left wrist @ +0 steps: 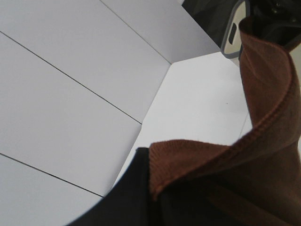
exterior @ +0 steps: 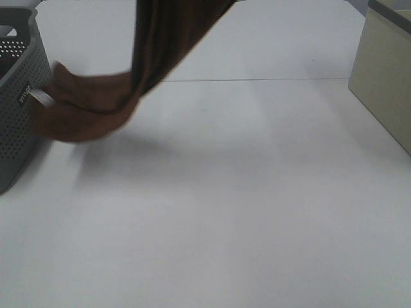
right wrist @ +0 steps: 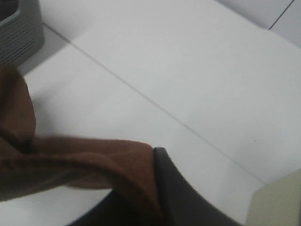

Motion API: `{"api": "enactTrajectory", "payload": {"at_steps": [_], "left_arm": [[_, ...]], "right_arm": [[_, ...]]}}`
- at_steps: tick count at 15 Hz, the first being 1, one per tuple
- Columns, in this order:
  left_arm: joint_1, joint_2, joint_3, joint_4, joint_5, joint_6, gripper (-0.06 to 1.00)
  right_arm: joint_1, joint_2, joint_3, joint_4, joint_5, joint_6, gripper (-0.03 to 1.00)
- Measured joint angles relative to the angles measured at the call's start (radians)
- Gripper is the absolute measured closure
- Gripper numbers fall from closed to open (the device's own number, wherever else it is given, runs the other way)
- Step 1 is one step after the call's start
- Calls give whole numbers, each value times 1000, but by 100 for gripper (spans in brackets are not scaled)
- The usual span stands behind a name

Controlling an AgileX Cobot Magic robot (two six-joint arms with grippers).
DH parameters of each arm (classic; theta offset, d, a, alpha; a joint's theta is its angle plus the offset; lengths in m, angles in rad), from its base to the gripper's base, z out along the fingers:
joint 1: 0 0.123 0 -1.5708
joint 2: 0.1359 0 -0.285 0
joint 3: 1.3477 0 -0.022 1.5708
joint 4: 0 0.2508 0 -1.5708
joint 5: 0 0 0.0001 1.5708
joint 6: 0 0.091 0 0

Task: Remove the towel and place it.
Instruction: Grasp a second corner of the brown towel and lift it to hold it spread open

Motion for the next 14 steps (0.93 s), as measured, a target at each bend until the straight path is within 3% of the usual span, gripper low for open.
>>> {"api": "enactTrajectory", "payload": {"at_steps": [3,4,6,9,12,14], "left_arm": [[101,22,0,-100,-67,60,94],[168,64,0,-174,-134,124,94],[208,110,0,-213,-232,177,94],[218,171,0,-213,-438,205,94],[218,226,0,-183,-615,209,94],[225,251,0,-151,-672,210,94]], "right_arm": [[0,89,-171,-101,8,1,96],[0,149,-274,-171,4,6,96],[0,178,-312,-239,-64,6,96],[0,200,-313,-363,-235,6,96],[0,224,-313,-389,-384,7,96],[0,259,-313,-405,-463,16,96]]}}
